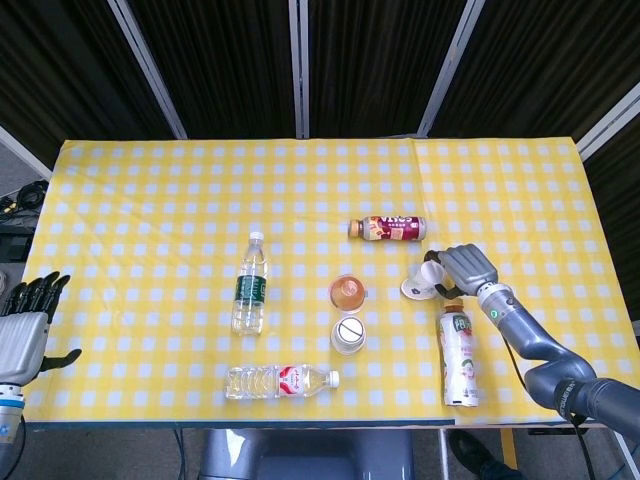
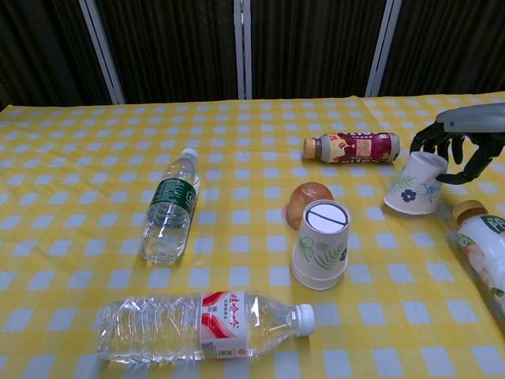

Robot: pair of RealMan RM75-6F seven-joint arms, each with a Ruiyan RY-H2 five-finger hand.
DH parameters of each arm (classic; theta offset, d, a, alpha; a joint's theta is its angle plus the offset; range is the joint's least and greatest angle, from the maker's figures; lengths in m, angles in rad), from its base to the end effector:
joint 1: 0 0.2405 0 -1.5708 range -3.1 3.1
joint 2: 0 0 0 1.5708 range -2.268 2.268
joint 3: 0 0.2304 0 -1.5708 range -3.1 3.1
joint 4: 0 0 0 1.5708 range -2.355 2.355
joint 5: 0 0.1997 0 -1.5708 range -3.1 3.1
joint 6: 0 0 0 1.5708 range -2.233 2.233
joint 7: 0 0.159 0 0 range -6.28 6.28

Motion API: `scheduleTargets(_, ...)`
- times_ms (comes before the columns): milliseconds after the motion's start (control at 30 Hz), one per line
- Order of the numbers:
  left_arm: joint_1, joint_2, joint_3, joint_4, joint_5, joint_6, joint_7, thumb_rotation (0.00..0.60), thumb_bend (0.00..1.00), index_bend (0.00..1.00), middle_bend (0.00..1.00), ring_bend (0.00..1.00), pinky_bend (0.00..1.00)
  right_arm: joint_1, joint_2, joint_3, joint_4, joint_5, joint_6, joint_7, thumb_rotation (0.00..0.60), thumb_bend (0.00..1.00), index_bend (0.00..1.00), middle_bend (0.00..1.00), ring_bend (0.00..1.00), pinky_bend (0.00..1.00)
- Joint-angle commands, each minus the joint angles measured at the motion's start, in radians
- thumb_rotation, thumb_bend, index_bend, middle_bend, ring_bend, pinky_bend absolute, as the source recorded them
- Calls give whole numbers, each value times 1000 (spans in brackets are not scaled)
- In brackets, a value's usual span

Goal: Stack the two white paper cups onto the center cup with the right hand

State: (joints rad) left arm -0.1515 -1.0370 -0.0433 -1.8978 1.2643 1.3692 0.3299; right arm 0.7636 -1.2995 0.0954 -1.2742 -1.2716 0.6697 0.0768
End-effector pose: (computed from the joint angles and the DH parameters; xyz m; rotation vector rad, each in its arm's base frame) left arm -0.2613 0.2002 0.1465 -1.4065 -0.9822 -0.6672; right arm -0.2173 -0.3778 0.0544 1.9094 -1.0336 0.6548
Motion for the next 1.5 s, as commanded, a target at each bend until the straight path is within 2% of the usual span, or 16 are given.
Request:
scheduleTargets(33,0,0,1,0,1,0,-1,600,0,0,0,0,0,-7,17,7,-24,-17,23,18,600,393,424,461,412,419)
scheduleTargets(167,1,3,2,-2,5,1,-6,600,0,0,0,0,0,-21,69,26,-100,-56,88,42,600,402,424,464,412,419)
scheduleTargets(467,5,15,14,-11,45,5,-32,600,0,0,0,0,0,-58,243,46,-400,-156,227,1,600,402,439,490,412,420)
scheduleTargets(700,18,36,22,-23,84,26,-69,600,0,0,0,0,0,-66,273,20,-553,-217,250,-105,600,402,437,477,405,420)
scheduleTargets(1033,38,68,36,-34,138,53,-124,600,0,0,0,0,0,-43,192,3,-623,-237,235,-325,600,402,435,474,400,421)
scheduleTargets(1267,44,78,41,-32,156,55,-143,600,0,0,0,0,0,-30,123,3,-624,-206,234,-492,600,401,435,473,400,421)
scheduleTargets(1500,43,77,39,-32,152,48,-140,600,0,0,0,0,0,-25,89,9,-595,-195,254,-560,600,402,435,473,400,421)
